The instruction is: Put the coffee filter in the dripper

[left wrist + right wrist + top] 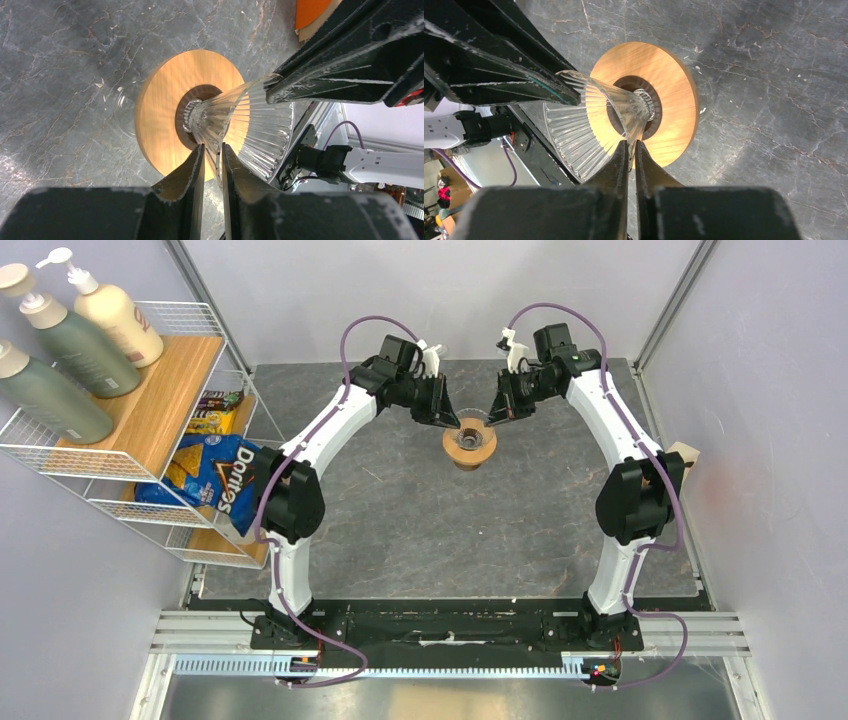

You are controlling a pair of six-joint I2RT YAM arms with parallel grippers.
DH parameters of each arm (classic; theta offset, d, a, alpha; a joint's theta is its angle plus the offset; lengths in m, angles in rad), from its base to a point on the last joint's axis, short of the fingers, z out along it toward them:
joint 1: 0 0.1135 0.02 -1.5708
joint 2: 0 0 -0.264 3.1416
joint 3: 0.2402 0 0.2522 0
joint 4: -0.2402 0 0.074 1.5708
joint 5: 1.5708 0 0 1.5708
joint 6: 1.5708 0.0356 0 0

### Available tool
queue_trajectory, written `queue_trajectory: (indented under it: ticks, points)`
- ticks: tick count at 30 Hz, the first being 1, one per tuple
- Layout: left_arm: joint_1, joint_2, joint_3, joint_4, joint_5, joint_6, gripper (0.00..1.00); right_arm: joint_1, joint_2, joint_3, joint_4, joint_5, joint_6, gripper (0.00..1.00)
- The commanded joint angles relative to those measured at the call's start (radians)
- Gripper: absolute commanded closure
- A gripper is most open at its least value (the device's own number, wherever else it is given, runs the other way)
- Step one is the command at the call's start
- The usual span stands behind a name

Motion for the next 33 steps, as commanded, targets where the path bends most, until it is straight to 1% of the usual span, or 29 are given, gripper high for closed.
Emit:
queue_trajectory:
  ticks: [1, 2, 6, 17, 27, 33]
  points:
    - [0.0, -0.007, 0.042, -0.015, -0.013, -0.003, 0.78, -0.002, 0.015, 0.048, -0.016, 0.049, -0.019, 0.97]
    - [0.0, -0.006, 0.042, -0.016, -0.016, -0.003, 0.78, -0.001, 0.019, 0.051, -0.019, 0.052, -0.019, 1.0]
    - [0.0, 0.003, 0.044, -0.017, -0.028, 0.003, 0.8, -0.001, 0.023, 0.05, -0.019, 0.056, -0.023, 1.0]
    - [0.003, 0.046, 0.047, -0.034, -0.037, 0.021, 0.97, 0.004, 0.047, 0.077, -0.043, 0.106, -0.052, 1.0]
    - [0.003, 0.072, 0.056, -0.055, -0.022, 0.015, 0.98, 0.008, 0.094, 0.127, -0.108, 0.128, -0.052, 1.0]
    - [0.003, 0.081, 0.06, -0.062, -0.022, 0.018, 0.98, 0.008, 0.113, 0.129, -0.109, 0.137, -0.055, 1.0]
